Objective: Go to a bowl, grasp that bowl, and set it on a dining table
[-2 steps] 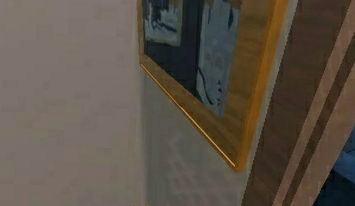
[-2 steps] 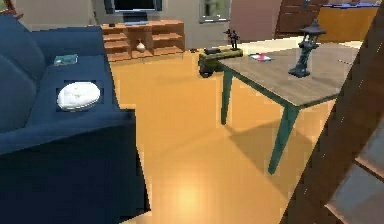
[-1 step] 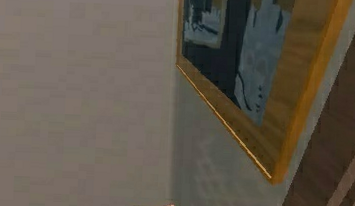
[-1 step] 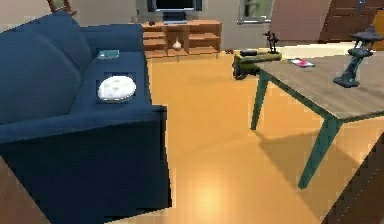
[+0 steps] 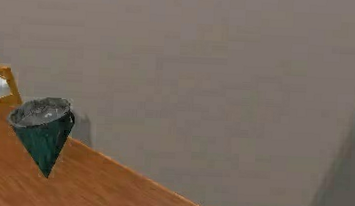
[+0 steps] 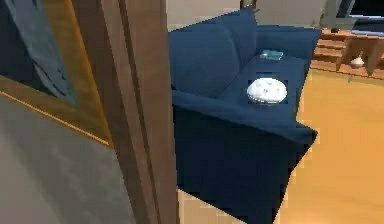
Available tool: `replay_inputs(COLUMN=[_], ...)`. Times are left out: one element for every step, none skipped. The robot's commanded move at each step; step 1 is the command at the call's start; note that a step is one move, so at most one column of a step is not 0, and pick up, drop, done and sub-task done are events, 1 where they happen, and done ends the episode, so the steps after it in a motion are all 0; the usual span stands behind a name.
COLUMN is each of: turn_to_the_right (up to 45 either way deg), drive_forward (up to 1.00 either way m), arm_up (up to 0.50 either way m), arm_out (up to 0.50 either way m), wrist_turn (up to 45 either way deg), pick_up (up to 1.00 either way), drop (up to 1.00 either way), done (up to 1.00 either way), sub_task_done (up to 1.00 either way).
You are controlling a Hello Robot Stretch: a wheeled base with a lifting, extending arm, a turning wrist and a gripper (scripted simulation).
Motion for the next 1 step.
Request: replay_inputs(turn_to_the_right=[-45.0], drive_forward=[0.00], arm_up=[0.00], arm_out=[0.00], wrist_turn=[0.0], pick_up=[0.00], drop=[0.00], done=[0.00], sub_task_done=[0.00])
